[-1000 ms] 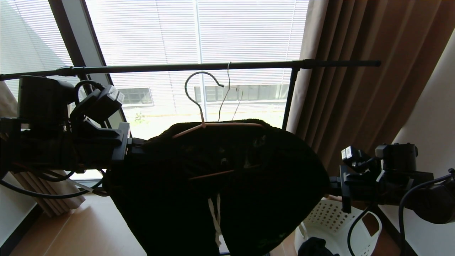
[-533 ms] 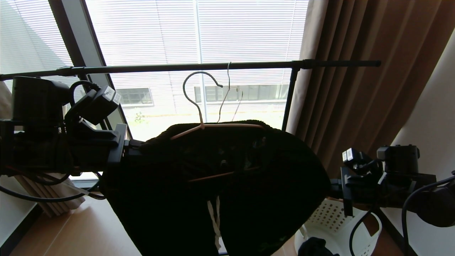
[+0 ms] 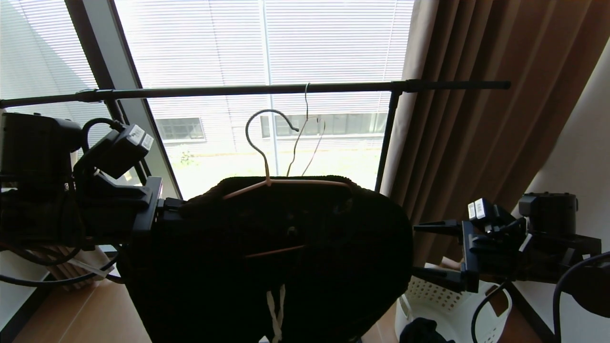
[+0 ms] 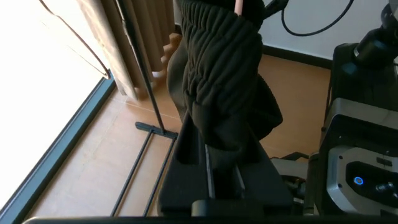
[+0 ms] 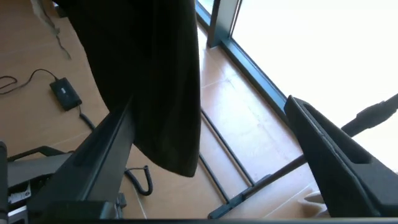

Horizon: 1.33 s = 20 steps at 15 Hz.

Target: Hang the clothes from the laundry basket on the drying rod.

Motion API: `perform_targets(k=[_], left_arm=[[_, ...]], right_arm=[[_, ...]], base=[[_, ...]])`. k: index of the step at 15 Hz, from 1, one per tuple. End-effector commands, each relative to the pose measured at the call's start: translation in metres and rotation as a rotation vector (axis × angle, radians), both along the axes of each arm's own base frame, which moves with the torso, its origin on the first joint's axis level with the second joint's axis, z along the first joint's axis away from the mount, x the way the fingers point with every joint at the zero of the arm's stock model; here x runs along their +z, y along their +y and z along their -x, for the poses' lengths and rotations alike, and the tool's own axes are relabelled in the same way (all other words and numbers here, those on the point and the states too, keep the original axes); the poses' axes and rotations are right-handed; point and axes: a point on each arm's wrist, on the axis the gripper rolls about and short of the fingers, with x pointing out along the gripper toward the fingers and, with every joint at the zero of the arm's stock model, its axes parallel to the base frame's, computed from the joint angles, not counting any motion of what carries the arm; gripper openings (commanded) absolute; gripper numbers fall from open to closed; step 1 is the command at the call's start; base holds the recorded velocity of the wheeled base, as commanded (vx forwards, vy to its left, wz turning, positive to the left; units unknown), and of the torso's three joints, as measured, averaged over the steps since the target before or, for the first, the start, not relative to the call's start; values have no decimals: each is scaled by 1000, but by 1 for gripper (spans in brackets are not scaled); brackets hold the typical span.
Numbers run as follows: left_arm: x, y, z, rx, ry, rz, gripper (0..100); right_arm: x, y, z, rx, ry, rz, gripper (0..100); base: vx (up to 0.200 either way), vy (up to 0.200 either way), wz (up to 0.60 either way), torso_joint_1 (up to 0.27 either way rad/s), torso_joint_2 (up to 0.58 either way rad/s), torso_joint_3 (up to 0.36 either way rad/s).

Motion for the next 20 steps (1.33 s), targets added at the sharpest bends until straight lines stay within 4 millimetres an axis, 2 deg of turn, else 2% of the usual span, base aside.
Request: perform_targets(k=[1,3,4,5,9,14,17,19,20], left_arm=[[3,4,9,25,7,10,0],[8,6,17,71,19,12,0],[8,6,17,71,19,12,0],[9,8,21,138,14,-12,0],[2,9,30,171,33,-35,0],[-15,1,34,228,71,-116,0],[-24,-7,37,241,89,-166,0],[-40,-16,36,263,128,-240,0],[-40,-16,36,263,128,-240,0]], right_arm=[[13,0,8,0,-52,-7,100],[26,0,10,-38,-64,-20,100],[26,0,10,-38,-64,-20,100],[36,0,9,-112,-48,-35,100],[56,13,9,-226,-26,-75,100],[65,32,6,-338,-5,-147,100],[61,34,3,-360,3,-141,100],[61,34,2,-362,4,-140,100],[61,34,2,-362,4,-140,100]], base=[[0,0,0,0,0,0],[0,0,0,0,0,0],[0,0,0,0,0,0],[0,0,0,0,0,0],[0,0,0,0,0,0],[0,0,0,0,0,0],[0,0,0,0,0,0],[0,0,0,0,0,0],[0,0,0,0,0,0]])
